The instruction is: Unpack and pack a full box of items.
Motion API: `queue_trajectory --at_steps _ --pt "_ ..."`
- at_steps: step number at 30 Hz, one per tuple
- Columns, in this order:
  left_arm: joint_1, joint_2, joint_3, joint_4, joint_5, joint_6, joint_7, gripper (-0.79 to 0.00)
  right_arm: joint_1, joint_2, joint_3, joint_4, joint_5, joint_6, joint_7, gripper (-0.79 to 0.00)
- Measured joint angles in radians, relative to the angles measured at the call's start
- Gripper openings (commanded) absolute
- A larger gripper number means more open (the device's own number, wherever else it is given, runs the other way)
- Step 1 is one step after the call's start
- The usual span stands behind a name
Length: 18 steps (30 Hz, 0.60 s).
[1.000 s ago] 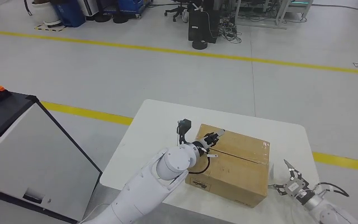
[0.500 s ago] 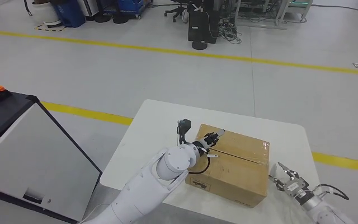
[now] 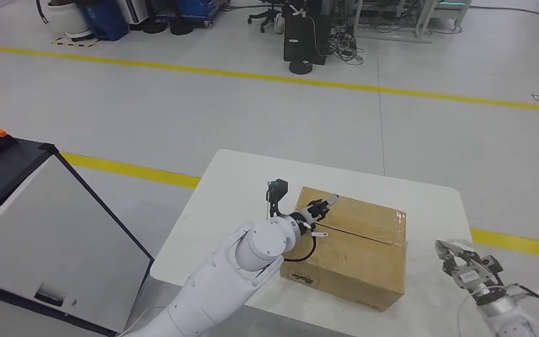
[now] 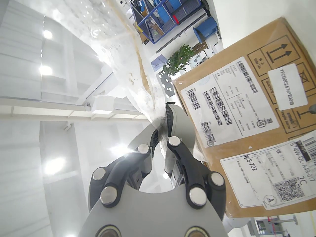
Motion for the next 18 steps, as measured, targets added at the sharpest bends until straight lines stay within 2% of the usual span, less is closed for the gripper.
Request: queue_trajectory --at_steps 4,7,8,12,18 --pt "0.000 0.000 0.000 0.000 0.000 0.000 0.000 0.000 -0.035 -0.004 0.035 -0.054 -0.085 -0.109 -0.006 -0.785" --pt "0.000 0.000 0.000 0.000 0.000 0.000 0.000 0.000 -0.064 -0.009 0.060 -0.108 -0.146 -0.183 -0.029 -0.446" --pt "0.000 0.000 0.000 0.000 0.000 0.000 0.000 0.000 -0.072 -0.011 0.066 -0.124 -0.162 -0.201 -0.036 -0.018" --pt "0.000 0.000 0.000 0.000 0.000 0.000 0.000 0.000 -0.099 -0.016 0.088 -0.189 -0.238 -0.248 -0.072 0.000" --pt "0.000 0.000 0.000 0.000 0.000 0.000 0.000 0.000 -0.128 -0.023 0.106 -0.286 -0.369 -0.262 -0.129 0.000"
